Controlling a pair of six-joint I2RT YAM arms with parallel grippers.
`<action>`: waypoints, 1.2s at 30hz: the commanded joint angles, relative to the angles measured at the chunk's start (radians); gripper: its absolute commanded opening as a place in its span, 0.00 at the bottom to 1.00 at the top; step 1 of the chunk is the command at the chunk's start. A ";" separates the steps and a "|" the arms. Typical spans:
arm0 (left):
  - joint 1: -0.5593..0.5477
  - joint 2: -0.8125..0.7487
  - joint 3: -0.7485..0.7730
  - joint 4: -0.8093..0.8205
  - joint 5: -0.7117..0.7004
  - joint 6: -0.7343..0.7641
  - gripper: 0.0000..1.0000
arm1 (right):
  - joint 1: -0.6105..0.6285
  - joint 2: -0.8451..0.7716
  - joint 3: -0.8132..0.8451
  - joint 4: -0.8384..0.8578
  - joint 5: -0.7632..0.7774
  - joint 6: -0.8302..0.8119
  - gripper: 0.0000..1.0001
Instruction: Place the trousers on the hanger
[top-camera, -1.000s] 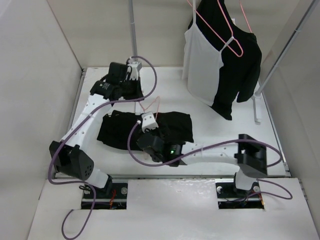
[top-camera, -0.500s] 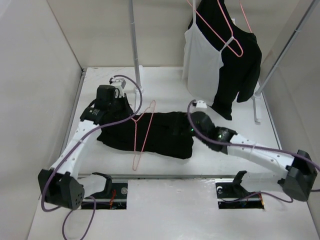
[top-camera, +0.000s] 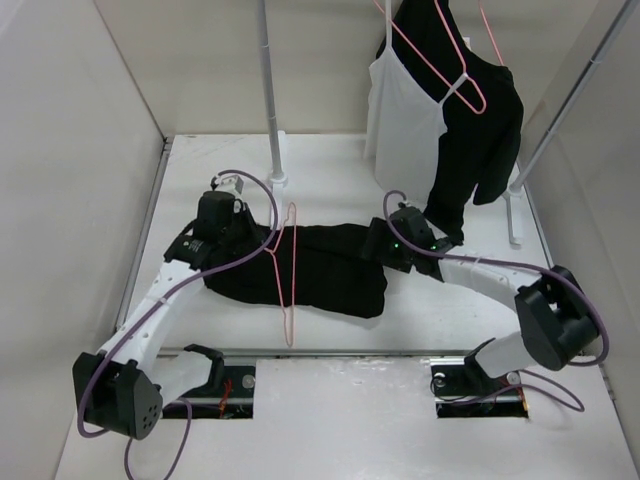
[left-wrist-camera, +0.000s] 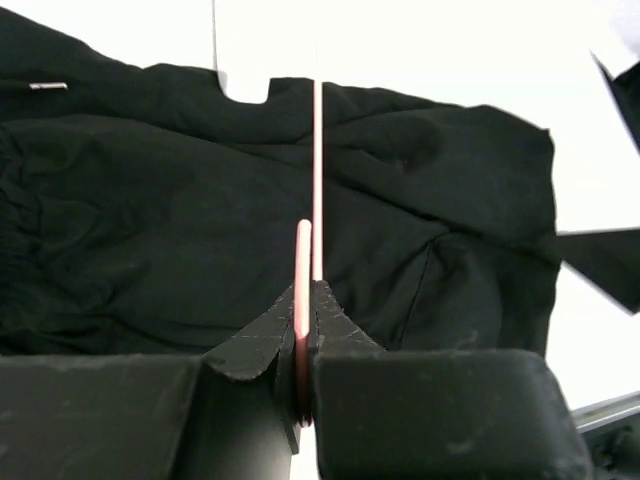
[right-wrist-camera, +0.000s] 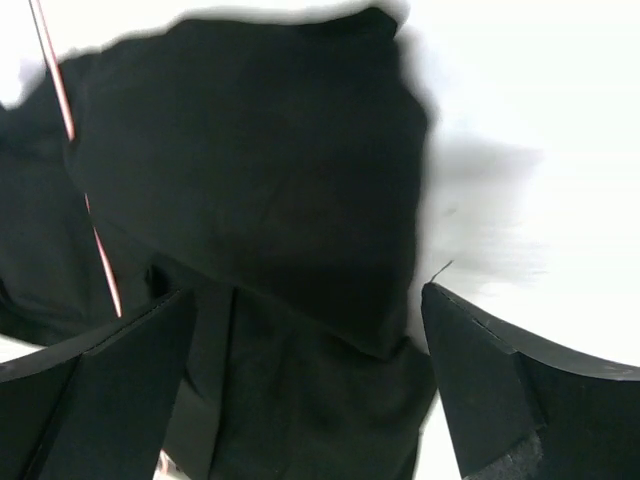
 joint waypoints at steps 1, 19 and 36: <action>-0.013 -0.005 -0.029 0.039 0.018 -0.095 0.00 | 0.043 0.024 -0.047 0.095 -0.070 0.032 0.96; -0.131 0.028 0.180 0.039 0.137 -0.070 0.00 | 0.052 -0.047 -0.018 -0.104 0.097 0.054 0.94; -0.149 0.039 -0.031 0.116 -0.034 -0.184 0.00 | -0.025 0.076 -0.023 0.064 -0.082 0.020 0.75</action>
